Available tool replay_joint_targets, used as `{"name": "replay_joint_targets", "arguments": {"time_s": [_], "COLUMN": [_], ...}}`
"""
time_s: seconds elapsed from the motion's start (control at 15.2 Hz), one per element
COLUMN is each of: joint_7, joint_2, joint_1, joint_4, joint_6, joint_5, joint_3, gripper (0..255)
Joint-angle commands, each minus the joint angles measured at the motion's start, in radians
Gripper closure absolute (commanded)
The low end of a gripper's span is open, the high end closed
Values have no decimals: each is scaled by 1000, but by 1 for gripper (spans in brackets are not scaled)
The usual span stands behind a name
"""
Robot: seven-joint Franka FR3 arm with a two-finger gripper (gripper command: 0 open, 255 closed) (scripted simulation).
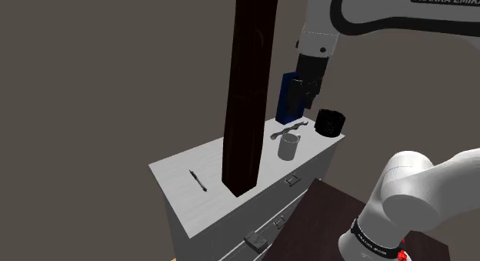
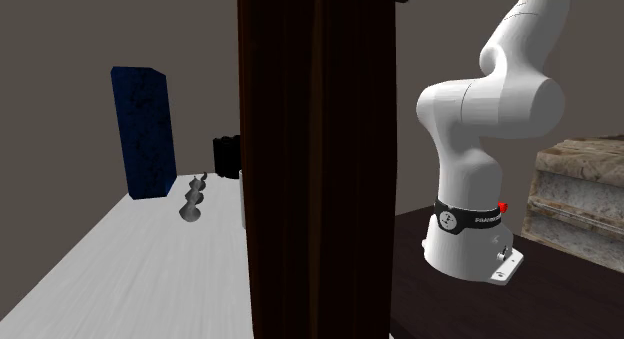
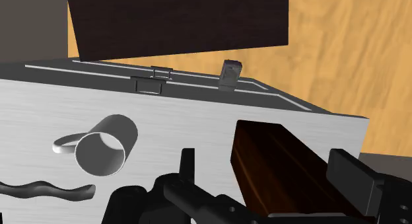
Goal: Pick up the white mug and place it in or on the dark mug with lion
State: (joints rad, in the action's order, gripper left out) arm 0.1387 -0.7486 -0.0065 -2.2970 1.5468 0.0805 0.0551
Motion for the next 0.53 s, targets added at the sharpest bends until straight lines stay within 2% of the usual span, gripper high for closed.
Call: {"name": "replay_joint_targets", "arguments": {"time_s": [0.0, 0.46], "joint_7": [0, -134], "joint_2": [0, 108], "joint_1": [0, -25], "joint_4": [0, -103], "joint_6": [0, 152], "joint_5": [0, -75], "joint_3": [0, -75], "gripper": [0, 0]}}
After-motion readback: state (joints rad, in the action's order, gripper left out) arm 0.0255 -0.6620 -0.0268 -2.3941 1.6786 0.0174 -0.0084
